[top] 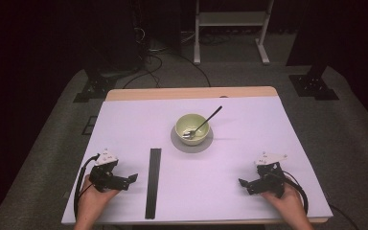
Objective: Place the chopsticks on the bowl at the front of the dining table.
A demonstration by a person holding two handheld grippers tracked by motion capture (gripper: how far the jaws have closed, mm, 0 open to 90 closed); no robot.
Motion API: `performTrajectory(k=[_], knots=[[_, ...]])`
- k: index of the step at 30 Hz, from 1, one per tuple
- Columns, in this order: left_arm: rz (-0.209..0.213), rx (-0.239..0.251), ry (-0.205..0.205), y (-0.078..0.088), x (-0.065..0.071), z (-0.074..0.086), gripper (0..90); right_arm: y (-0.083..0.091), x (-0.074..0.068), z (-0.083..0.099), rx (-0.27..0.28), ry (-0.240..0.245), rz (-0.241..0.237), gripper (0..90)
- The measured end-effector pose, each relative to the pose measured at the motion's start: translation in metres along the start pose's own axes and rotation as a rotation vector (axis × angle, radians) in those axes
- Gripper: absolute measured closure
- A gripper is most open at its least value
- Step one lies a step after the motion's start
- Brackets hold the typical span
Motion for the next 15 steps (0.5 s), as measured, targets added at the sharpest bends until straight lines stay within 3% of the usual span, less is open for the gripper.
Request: performTrajectory(k=[6, 9, 11, 15], knots=[[-0.006, 0.023, 0.036, 0.000, -0.001, -0.012, 0.0, 0.000, 0.000, 0.000, 0.000, 0.000, 0.000, 0.0], [-0.024, 0.025, 0.044, -0.002, 0.000, -0.013, 0.0, 0.000, 0.000, 0.000, 0.000, 0.000, 0.000, 0.0], [-0.016, 0.007, 0.039, -0.003, 0.000, -0.013, 0.0, 0.000, 0.000, 0.000, 0.000, 0.000, 0.000, 0.0], [-0.017, 0.017, 0.050, -0.001, 0.000, -0.014, 0.0, 0.000, 0.000, 0.000, 0.000, 0.000, 0.000, 0.0]])
Point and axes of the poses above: each handheld gripper's, and its own axes: y roughly backward along the jaws, z roughly out of its underside, x roughly to its right, the point moved 3 cm from there along -y, roughly forward along the jaws, and after that the axes turned 4 degrees about -z, right-handed, at the moved point
